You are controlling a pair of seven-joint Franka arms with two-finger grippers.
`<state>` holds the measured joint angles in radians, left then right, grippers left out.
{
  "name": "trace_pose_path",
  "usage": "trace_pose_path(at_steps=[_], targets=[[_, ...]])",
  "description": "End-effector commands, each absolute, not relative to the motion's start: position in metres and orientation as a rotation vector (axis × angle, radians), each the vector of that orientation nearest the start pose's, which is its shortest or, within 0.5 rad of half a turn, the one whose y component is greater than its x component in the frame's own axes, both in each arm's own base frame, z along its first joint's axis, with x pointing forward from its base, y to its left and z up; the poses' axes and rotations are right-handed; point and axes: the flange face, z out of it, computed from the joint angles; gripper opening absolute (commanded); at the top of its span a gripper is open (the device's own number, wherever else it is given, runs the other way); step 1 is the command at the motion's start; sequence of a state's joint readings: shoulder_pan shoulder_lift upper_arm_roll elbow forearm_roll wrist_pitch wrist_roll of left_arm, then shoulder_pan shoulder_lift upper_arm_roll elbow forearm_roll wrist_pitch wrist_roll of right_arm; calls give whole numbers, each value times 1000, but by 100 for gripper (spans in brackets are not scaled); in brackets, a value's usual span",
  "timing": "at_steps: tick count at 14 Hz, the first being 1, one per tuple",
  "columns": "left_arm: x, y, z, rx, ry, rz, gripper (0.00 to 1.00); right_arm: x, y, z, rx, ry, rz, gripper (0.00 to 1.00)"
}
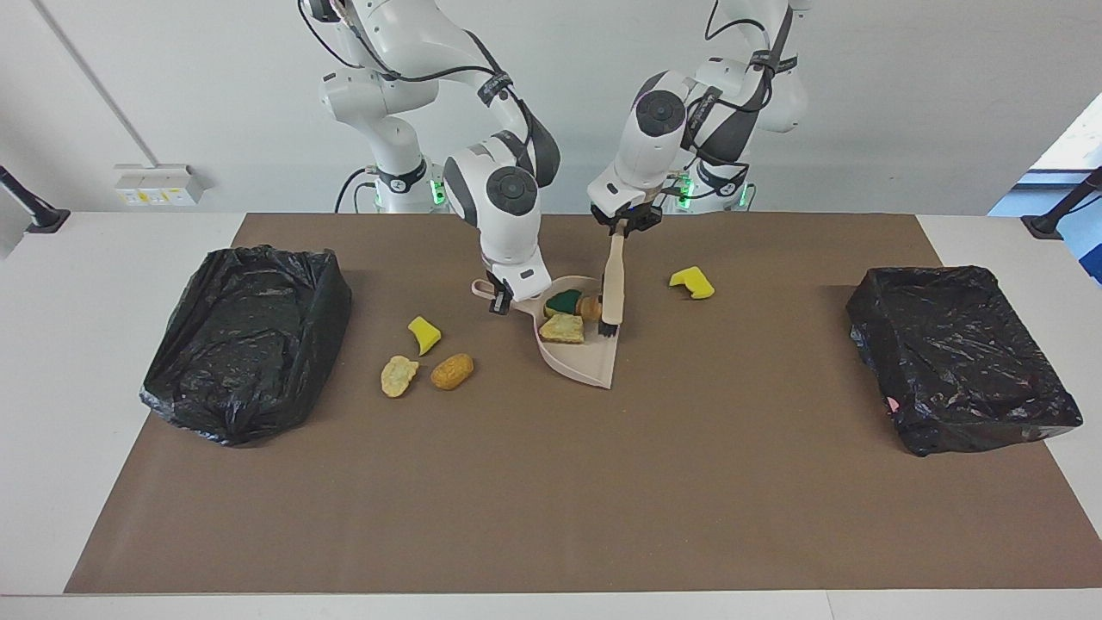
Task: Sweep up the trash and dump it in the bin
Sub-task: 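Sweep the crusts and sponges into the dustpan with the left gripper's brush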
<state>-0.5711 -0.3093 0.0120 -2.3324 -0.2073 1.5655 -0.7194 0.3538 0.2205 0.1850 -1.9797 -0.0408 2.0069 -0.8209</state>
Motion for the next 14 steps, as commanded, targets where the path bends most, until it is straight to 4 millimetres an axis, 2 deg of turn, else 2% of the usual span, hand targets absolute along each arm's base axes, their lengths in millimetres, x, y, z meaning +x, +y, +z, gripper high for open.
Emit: trace_pose_path(at_steps=[1,3,4,7,11,14], targets=[[292,-202,421,-2810,-605,700,0,500,289,339,-2285,-2108,264,0],[274,-190,412,-2767,-731,677,0,501,290,340,-2265,-2152,245,0],[272,-189,406,-2733,-793,673,0,501,290,340,-2263,-2156,247,0],[282,-192,382,-2792,-870,578,0,500,289,339,-2274,-2143,254,0],[317,-225,355,-2954,-841,450,0,500,289,339,-2282,-2132,259,0],[344,-268,354,-3109,-636,430,0,500,289,339,-2290,-2124,261,0]])
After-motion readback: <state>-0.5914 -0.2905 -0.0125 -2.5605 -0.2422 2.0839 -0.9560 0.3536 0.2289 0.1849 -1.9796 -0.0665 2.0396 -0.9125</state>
